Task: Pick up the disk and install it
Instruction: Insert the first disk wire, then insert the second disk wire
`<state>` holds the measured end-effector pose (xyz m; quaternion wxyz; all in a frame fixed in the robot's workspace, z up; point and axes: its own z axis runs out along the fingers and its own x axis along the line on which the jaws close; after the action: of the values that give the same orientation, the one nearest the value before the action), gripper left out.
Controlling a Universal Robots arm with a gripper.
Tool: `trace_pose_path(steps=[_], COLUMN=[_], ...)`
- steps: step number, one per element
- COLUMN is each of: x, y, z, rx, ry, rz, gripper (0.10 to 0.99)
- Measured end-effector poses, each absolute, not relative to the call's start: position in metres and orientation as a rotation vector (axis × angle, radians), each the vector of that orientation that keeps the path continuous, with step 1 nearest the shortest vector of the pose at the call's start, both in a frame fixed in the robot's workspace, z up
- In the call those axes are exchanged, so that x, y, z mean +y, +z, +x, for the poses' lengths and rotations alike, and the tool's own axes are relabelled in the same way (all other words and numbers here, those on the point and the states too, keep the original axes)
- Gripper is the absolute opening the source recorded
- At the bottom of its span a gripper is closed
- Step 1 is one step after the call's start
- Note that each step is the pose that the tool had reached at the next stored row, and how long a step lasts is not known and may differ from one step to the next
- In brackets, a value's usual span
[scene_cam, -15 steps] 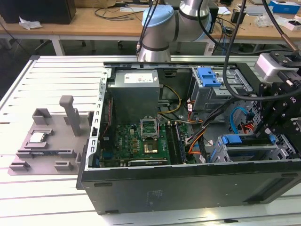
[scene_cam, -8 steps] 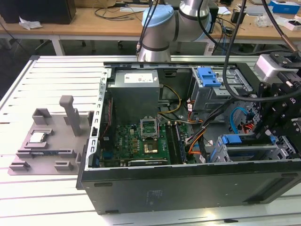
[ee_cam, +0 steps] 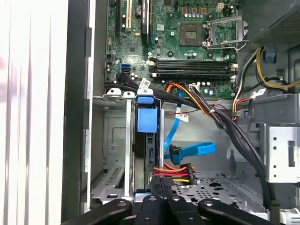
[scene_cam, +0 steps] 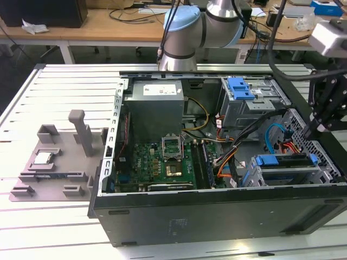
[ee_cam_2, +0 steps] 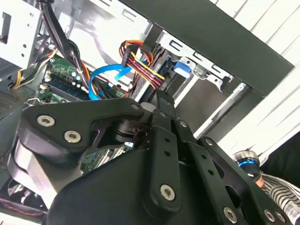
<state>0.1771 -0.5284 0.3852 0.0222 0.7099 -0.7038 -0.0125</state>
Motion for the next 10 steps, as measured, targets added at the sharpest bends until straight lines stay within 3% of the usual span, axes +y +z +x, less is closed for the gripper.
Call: trace_pose_path(steps=[10], x=[-0.5284], y=[0.3930], z=[0.1771], rx=[-2.180], ry=[-0.039], rz=[2.199], gripper=[0.106])
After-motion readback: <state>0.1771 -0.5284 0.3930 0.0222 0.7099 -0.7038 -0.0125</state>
